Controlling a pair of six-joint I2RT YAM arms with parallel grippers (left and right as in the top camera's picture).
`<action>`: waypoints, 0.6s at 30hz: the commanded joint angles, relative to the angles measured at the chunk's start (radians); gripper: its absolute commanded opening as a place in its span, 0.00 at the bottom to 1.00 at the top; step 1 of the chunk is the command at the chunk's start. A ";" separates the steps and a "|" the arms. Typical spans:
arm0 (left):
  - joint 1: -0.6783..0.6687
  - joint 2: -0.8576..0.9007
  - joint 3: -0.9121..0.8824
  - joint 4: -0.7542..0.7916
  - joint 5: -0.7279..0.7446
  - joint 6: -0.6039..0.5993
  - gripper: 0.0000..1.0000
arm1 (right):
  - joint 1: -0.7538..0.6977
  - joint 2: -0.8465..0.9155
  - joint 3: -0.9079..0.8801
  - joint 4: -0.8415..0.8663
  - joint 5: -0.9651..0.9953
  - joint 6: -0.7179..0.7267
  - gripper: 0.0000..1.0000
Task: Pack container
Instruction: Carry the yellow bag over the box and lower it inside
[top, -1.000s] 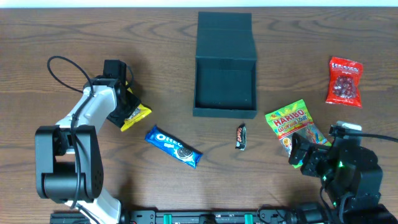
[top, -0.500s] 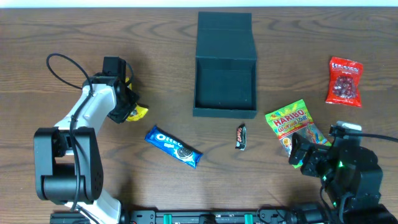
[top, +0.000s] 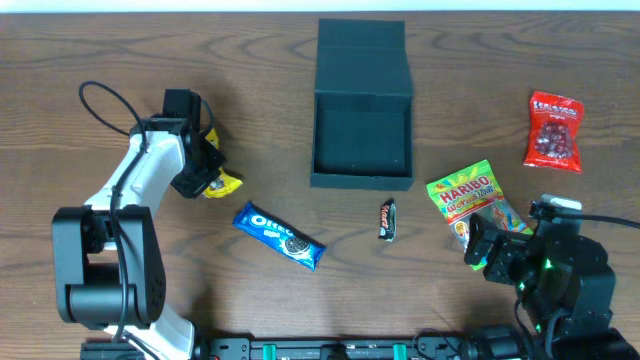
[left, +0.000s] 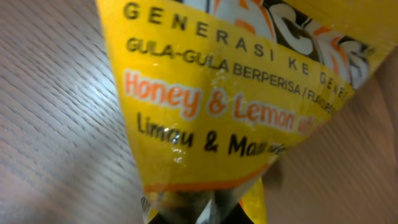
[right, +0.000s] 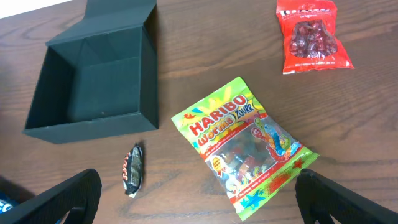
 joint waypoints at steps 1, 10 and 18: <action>-0.009 -0.063 0.067 -0.029 0.076 0.128 0.06 | 0.004 -0.004 0.003 0.003 0.000 0.002 0.99; -0.124 -0.095 0.247 -0.208 0.151 0.281 0.06 | 0.004 -0.004 0.003 0.003 0.000 0.002 0.99; -0.346 -0.095 0.442 -0.275 0.149 0.306 0.06 | 0.004 -0.004 0.003 0.003 0.000 0.002 0.99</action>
